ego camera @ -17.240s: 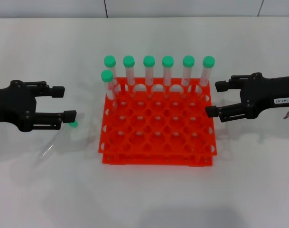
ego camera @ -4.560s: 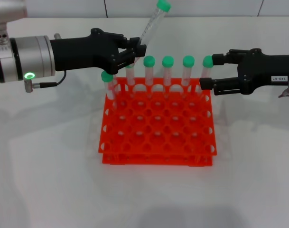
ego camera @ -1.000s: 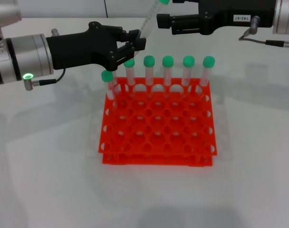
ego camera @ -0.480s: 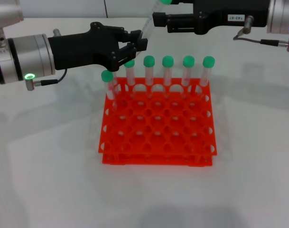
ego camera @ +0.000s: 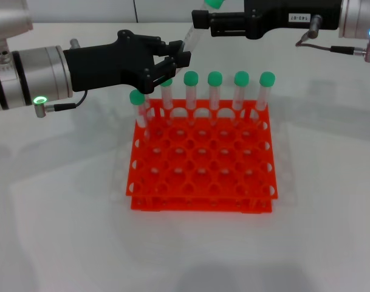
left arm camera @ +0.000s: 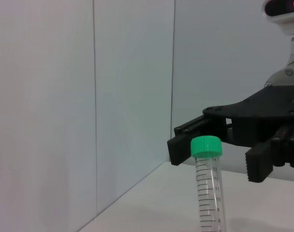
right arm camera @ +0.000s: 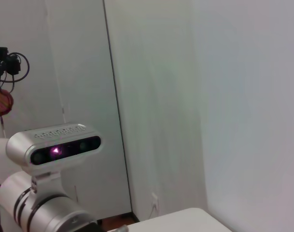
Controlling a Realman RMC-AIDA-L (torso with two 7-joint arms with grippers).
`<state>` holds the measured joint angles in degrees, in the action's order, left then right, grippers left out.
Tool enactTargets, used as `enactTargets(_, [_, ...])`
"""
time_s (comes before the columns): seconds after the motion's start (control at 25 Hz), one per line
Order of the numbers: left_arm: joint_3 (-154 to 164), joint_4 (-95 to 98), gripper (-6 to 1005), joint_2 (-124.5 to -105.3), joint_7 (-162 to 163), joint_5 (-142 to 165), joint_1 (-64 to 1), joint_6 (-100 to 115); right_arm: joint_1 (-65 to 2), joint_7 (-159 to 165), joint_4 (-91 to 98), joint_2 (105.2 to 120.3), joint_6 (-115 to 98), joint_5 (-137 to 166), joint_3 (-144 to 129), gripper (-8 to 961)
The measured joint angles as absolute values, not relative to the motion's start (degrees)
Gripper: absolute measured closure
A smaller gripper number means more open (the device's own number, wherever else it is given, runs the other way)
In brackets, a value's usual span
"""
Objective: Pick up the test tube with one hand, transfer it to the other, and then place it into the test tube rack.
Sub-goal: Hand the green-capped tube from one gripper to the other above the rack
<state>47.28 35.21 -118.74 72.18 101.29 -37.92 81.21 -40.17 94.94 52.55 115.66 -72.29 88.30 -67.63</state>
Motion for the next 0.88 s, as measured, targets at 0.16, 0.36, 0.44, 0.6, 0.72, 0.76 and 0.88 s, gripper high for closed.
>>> enactTargets(0.16, [47.28,35.28,830,-118.74,72.17,101.25,-37.88,81.21,-40.26,94.92,52.56,115.66,-71.75,88.29,-67.61,221])
enactTargets(0.36, [47.28,35.31,830,-118.74,72.16,101.17,-37.84,81.21,-40.27,94.98,52.55,115.66,-71.30,88.30,-67.58,235])
enactTargets(0.44, [47.28,35.32,830,-118.74,72.16,101.16,-37.85,81.21,-40.27,95.08,52.55,115.66,-71.22,88.30,-67.58,241])
enactTargets(0.6, [47.28,35.33,830,-118.74,72.16,101.18,-37.88,81.21,-40.24,95.13,52.55,115.66,-70.98,88.30,-67.58,316])
enactTargets(0.72, [47.28,35.34,831,-118.74,72.17,101.18,-37.88,81.20,-40.12,95.19,52.55,115.66,-70.98,88.31,-67.58,419])
enactTargets(0.76, [47.28,35.34,831,-118.74,72.17,101.18,-37.88,81.20,-40.12,95.23,52.55,115.67,-70.99,88.31,-67.59,454])
enactTargets(0.88, [47.28,35.34,831,-118.74,72.16,101.19,-37.88,81.19,-40.13,95.27,52.56,115.67,-71.00,88.30,-67.58,663])
